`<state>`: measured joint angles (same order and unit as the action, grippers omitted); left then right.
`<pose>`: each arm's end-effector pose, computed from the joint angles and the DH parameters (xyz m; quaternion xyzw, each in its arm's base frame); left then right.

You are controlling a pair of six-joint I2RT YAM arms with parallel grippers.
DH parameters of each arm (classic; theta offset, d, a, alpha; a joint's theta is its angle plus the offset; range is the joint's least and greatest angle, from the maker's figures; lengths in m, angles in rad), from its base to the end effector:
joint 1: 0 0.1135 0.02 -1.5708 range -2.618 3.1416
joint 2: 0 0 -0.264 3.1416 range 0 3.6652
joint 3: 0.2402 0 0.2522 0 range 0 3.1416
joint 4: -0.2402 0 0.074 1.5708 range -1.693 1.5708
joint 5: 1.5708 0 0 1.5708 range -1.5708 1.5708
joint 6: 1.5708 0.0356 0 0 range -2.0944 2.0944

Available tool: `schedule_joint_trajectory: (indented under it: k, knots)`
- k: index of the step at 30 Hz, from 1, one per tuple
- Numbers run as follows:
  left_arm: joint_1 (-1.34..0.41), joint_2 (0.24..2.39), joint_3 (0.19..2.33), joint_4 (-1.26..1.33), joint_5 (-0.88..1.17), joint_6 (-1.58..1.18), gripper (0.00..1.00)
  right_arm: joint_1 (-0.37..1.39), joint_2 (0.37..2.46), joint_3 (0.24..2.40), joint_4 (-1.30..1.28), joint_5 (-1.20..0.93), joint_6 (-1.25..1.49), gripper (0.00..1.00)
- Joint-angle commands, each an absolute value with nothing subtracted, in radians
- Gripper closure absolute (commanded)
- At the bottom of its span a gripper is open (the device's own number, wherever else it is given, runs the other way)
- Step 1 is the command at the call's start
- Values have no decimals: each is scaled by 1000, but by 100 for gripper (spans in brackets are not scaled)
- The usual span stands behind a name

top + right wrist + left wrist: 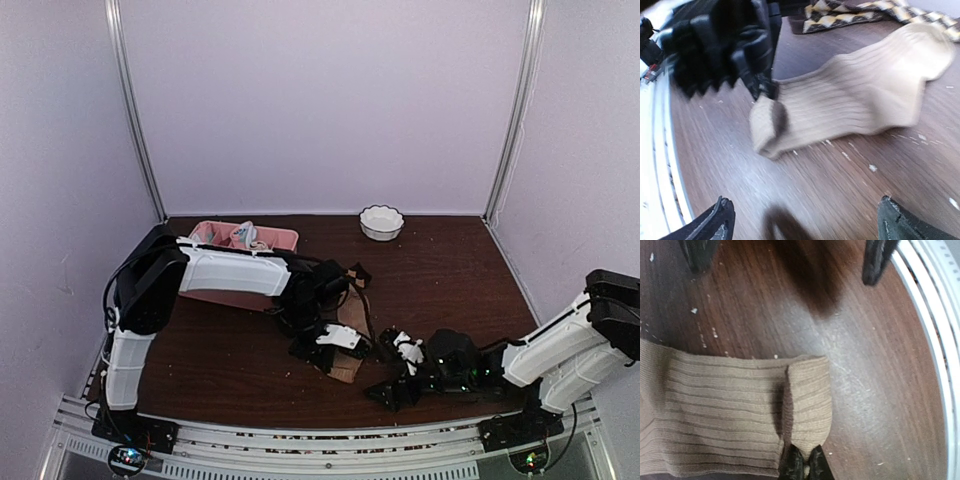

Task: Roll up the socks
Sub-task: Roll the sock at the center of the board.

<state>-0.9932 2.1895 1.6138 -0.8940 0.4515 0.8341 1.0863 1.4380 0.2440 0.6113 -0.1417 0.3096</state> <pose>0.2174 -0.3620 0.1400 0.7776 0.5856 -0.2268 0.0313 0.0990 0.1990 0.1094 -0.3636 0.8001 0.3517 0.3223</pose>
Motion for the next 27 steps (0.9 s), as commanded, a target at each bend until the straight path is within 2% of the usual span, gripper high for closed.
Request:
schedule_joint_trajectory:
  k: [1, 4, 7, 9, 12, 18, 27]
  knots:
    - [-989, 2275, 1660, -1120, 490, 800, 100, 1138, 1316, 199, 536, 232, 291, 0]
    - [-989, 2288, 1683, -1139, 495, 785, 99, 1136, 1255, 160, 534, 447, 486, 0]
    - [-990, 2317, 1722, -1174, 501, 768, 98, 1134, 1205, 49, 726, 422, 543, 0]
    - [-990, 2339, 1757, -1207, 510, 755, 98, 1141, 1219, 73, 699, 376, 444, 0]
    - [-991, 2379, 1810, -1248, 524, 733, 97, 1221, 1281, 119, 658, 376, 277, 8]
    - [-990, 2474, 1926, -1355, 598, 701, 97, 1410, 1401, 155, 766, 388, 59, 21]
    - [-981, 2563, 2026, -1446, 662, 695, 95, 1462, 1597, 322, 773, 310, -158, 37]
